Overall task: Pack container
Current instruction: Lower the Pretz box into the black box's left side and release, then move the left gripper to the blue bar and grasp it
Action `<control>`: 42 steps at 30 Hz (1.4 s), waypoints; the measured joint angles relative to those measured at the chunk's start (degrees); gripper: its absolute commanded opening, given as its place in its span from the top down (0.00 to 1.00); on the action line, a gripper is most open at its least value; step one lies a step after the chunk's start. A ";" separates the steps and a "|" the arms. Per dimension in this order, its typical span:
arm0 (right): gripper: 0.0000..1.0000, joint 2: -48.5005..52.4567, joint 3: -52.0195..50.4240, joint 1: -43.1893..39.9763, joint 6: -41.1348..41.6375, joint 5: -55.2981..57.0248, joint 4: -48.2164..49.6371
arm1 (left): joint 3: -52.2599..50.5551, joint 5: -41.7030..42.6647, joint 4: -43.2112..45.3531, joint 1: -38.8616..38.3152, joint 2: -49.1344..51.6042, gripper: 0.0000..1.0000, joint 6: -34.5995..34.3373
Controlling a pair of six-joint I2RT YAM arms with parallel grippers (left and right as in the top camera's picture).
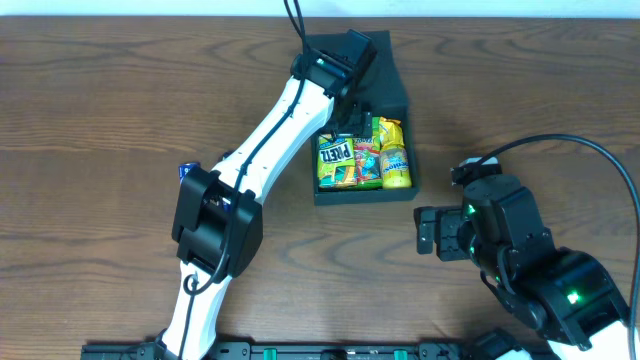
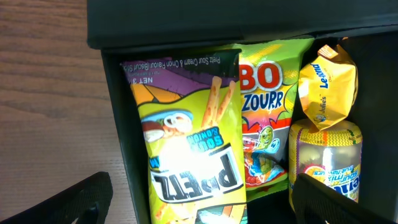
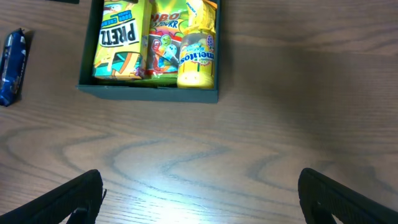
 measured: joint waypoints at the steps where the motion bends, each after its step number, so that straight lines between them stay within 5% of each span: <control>1: 0.01 0.00 0.00 -0.02 0.00 0.00 0.00 | 0.37 0.00 -0.04 0.02 0.00 0.11 -0.02; 11: 0.01 0.00 0.00 -0.02 0.00 0.00 -0.02 | 10.69 -6.51 -12.15 3.28 -2.78 0.08 1.57; 21: 0.01 -0.02 0.00 0.00 0.00 0.00 -0.02 | 11.47 -7.91 -22.71 16.96 -10.95 0.15 5.01; 42: 0.01 0.00 0.00 0.00 0.00 0.00 0.00 | -22.21 -2.89 -1.66 24.30 -10.95 0.20 9.88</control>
